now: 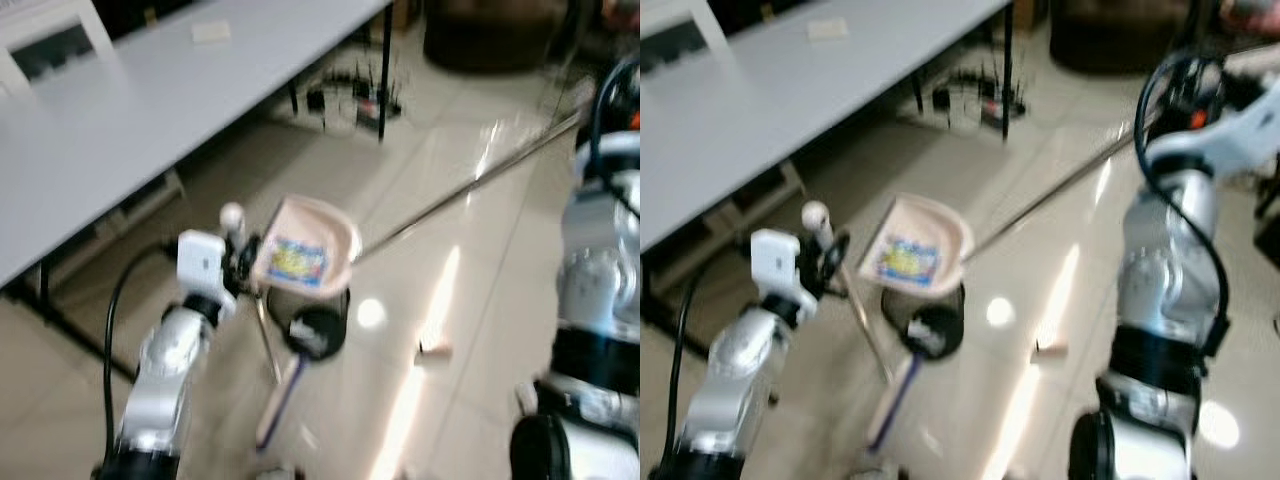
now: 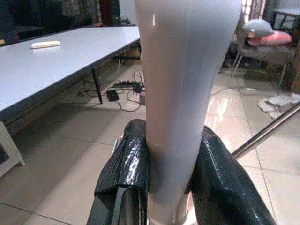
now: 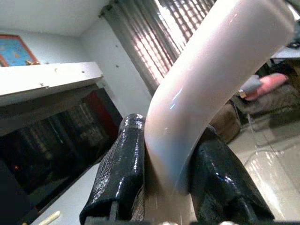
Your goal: Sweep floor
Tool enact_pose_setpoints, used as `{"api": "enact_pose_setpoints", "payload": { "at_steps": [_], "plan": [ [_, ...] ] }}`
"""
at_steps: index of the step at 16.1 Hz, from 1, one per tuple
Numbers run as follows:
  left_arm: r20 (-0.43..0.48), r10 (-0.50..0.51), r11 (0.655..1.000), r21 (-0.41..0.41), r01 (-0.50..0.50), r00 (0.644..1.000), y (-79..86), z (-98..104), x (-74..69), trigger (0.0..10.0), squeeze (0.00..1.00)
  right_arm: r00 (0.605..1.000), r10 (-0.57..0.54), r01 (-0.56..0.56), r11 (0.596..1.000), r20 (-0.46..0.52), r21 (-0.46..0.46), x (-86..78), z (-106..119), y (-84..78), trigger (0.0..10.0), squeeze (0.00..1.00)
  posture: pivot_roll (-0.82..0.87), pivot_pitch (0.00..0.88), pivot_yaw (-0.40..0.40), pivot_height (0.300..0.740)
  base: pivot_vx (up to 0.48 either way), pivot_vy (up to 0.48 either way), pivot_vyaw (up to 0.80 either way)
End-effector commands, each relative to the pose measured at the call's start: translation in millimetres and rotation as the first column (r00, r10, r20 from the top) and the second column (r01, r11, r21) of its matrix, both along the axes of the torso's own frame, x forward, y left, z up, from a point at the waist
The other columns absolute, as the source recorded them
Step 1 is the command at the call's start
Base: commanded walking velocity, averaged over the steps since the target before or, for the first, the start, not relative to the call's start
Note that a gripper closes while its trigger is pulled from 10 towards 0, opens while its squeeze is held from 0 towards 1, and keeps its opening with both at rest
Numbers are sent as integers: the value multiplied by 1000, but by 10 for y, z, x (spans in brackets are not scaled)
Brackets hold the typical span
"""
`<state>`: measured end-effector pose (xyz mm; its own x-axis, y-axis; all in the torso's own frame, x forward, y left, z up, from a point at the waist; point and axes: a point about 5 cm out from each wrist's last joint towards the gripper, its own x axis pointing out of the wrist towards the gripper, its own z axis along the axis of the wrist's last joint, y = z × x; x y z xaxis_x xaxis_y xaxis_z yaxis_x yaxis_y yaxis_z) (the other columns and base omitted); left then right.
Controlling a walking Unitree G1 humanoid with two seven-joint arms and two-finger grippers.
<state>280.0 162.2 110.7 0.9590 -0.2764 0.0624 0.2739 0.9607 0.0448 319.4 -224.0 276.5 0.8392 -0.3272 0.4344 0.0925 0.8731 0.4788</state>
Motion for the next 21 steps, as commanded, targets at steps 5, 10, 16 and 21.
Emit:
{"api": "enact_pose_setpoints", "payload": {
  "at_steps": [5, 10, 16, 21],
  "plan": [
    [8, 54, 998, 19, -54, 999, 140, -26, -30, 10000, 0, 993, 106, -106, 994, 45, -2, 38, 87, 180, 10000, 0, -13, 25, 65, 740, 414, 0, 0],
    [-4, 73, 997, 30, -73, 997, 160, -37, -22, 10000, 0, 991, 123, -122, 992, 44, -7, 62, 79, 207, 10000, 0, -6, 28, 66, 740, 150, 0, 0],
    [-30, 61, 995, 80, -58, 998, 198, -104, -80, 10000, 0, 993, 116, -116, 993, 37, 1, 77, 40, 183, 10000, 0, 1, 33, 65, 740, 0, 0, 0],
    [-34, 64, 994, 89, -60, 997, 211, -108, -82, 10000, 0, 995, 98, -96, 994, 28, -43, 78, 3, 180, 10000, 0, 2, 49, 64, 740, 0, 0, 0]
  ]
}}
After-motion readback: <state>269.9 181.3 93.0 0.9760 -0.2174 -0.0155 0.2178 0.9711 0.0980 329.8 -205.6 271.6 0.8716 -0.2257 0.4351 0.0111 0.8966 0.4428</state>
